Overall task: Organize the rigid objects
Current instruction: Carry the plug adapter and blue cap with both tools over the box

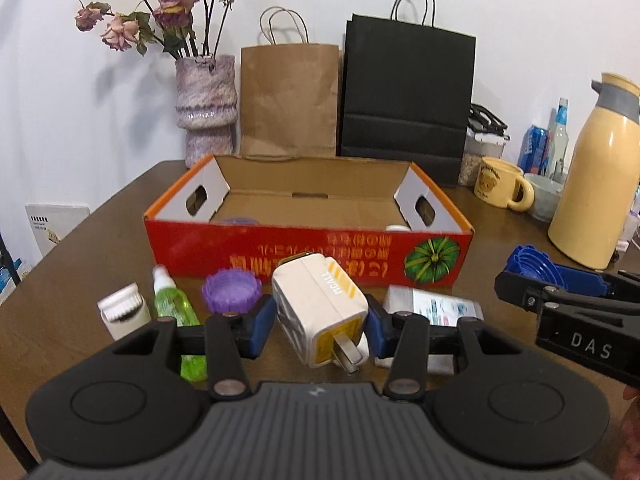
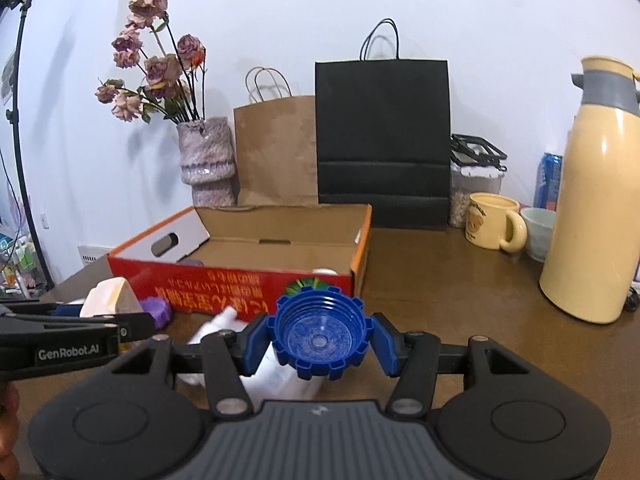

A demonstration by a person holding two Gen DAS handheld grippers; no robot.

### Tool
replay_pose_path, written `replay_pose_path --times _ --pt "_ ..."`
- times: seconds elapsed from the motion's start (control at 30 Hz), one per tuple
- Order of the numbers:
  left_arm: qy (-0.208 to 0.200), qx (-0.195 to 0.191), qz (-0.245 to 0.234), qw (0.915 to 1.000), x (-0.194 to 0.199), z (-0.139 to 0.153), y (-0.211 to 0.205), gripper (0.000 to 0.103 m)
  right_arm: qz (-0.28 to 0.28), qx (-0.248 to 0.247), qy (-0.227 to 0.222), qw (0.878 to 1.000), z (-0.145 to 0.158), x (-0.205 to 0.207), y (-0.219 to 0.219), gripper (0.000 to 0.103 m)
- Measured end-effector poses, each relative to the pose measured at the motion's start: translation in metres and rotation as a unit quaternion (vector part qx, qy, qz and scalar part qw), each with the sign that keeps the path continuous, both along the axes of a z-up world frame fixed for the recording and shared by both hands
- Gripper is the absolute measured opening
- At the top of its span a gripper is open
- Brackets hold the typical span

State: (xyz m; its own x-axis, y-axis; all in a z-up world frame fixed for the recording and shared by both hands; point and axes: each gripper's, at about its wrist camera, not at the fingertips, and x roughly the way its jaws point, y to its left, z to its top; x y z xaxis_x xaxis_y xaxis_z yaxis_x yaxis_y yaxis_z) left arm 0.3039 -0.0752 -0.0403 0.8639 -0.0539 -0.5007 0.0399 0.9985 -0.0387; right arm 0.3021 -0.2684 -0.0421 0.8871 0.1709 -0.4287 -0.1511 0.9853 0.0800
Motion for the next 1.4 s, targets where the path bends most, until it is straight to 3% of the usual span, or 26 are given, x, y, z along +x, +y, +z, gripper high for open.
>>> replay_pose_path --times 0.73,1.4 --pt "-0.026 -0.014 0.026 0.9992 0.073 0.036 0.033 0.048 0.022 -0.008 -0.021 1.0 0.031 0.07 0.056 0.053" --pt "-0.003 -0.015 0.063 0.9979 0.152 0.023 0.052 0.048 0.009 -0.019 0.026 0.999 0.018 0.159 0.075 0.053"
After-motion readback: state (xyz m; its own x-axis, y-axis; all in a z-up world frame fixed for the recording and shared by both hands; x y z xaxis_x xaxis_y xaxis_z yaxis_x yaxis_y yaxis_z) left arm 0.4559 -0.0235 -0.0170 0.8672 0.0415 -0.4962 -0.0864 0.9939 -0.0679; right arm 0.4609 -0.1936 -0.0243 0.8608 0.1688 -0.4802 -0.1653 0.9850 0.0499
